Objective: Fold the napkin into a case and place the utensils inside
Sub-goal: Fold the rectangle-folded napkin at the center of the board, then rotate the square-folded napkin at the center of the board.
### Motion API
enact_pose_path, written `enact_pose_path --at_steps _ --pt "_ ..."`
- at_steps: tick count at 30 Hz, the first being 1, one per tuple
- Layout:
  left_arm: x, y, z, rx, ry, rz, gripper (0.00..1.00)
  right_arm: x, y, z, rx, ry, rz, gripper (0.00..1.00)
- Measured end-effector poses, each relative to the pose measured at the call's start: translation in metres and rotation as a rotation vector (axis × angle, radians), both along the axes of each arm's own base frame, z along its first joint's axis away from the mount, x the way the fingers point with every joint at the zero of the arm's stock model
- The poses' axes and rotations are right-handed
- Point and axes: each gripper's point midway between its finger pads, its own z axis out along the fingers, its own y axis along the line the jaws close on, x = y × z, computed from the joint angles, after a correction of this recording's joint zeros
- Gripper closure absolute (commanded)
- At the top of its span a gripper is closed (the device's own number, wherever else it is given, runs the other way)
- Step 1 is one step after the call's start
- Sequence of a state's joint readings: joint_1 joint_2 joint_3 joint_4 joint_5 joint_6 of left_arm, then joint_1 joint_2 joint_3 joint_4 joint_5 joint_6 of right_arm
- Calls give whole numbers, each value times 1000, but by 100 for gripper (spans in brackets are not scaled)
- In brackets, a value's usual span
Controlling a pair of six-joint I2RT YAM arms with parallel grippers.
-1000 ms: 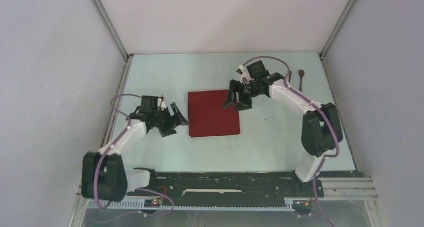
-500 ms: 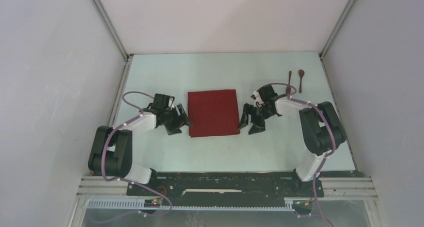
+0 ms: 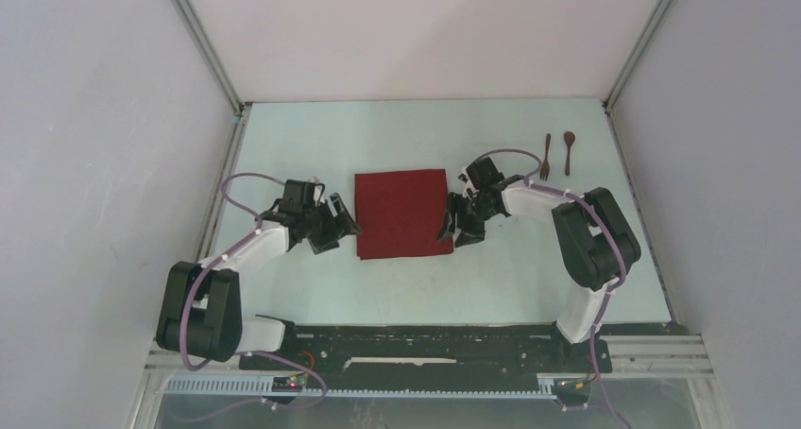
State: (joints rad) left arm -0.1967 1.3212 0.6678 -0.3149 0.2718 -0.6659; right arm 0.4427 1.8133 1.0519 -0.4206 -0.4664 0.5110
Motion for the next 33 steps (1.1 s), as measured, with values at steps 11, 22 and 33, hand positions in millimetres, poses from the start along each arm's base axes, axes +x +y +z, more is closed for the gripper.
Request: enact_pose_path --at_steps 11,22,33 --pt "-2 -4 -4 -11 14 -9 20 5 -16 -13 -67 -10 -29 93" --pt "45 -19 45 -55 -57 -54 8 8 -25 -14 89 41 -23 100" --pt "142 -26 71 20 -91 -97 4 119 -77 -1 -215 -139 5 51"
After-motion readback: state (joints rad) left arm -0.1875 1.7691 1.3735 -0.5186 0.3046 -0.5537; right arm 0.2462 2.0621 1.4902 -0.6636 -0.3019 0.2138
